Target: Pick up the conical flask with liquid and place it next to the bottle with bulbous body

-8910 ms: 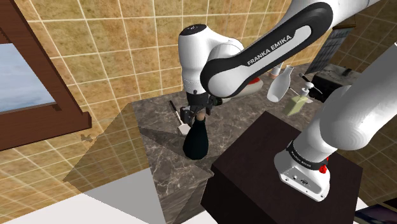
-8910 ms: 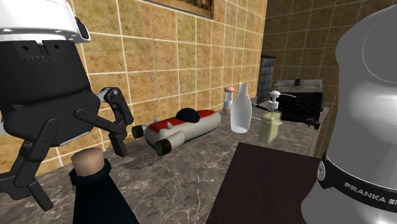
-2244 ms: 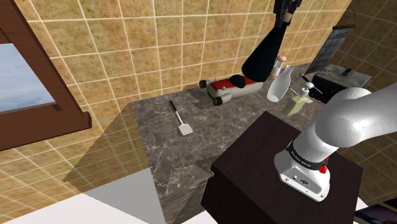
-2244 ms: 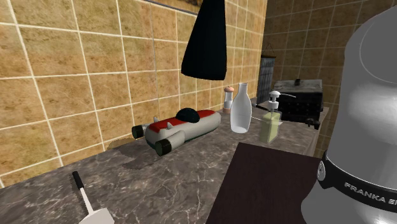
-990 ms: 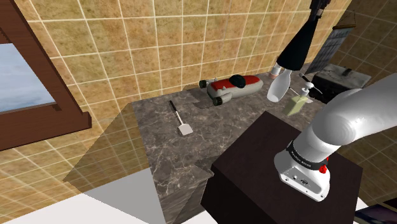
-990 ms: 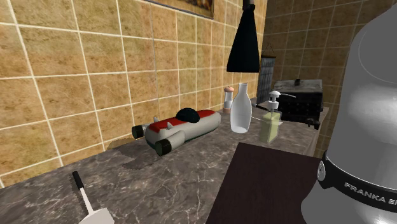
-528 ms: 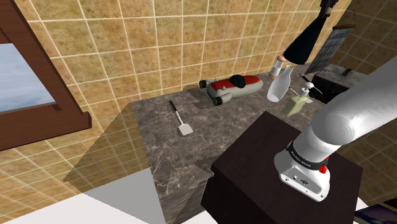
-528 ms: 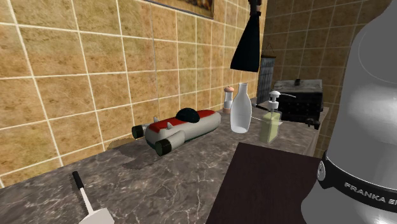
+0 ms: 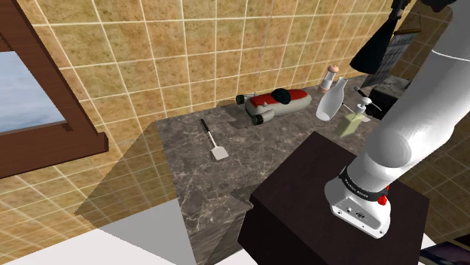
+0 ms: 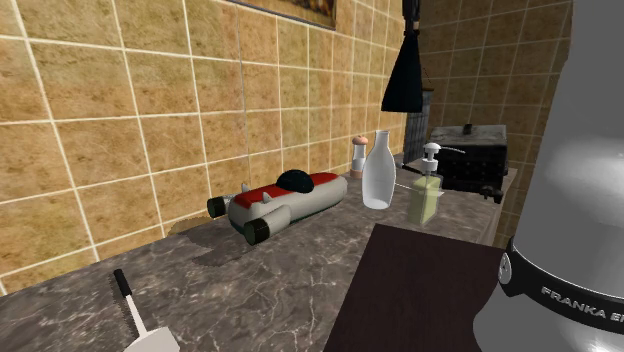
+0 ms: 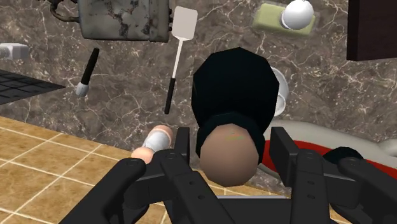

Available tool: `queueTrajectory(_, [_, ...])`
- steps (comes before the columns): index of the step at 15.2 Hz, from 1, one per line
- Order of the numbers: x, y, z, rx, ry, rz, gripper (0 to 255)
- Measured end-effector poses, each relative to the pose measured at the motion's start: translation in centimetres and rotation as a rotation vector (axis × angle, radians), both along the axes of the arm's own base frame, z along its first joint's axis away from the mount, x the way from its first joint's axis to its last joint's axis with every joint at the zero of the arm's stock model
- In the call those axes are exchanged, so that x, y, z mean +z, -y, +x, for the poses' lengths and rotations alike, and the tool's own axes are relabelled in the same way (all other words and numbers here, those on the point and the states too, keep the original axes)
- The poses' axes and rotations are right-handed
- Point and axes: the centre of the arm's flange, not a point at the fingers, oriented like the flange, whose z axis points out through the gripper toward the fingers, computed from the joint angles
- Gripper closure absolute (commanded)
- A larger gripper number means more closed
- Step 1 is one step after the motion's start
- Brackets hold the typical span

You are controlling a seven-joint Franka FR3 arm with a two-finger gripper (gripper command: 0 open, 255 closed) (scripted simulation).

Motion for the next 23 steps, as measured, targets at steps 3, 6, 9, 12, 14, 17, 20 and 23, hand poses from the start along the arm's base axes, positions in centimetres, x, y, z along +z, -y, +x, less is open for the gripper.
queueTrajectory(3, [0.4, 3.7, -0.6, 0.0, 0.0, -0.002, 255])
queueTrajectory(6, [-0.1, 6.9, -1.1, 0.002, 0.0, -0.001, 255])
queueTrajectory(9, [-1.6, 7.3, -1.3, 0.004, 0.001, 0.001, 255])
queueTrajectory(12, [-3.0, 7.4, -1.3, 0.004, 0.001, 0.001, 255])
queueTrajectory(14, [-4.2, 7.4, -1.4, 0.004, 0.001, 0.001, 255])
queueTrajectory(17, [-5.8, 7.3, -1.4, 0.004, 0.001, 0.001, 255])
queueTrajectory(20, [-7.3, 7.5, -1.3, 0.004, 0.001, 0.0, 255])
queueTrajectory(23, [-8.9, 7.4, -1.3, 0.004, 0.001, 0.001, 255])
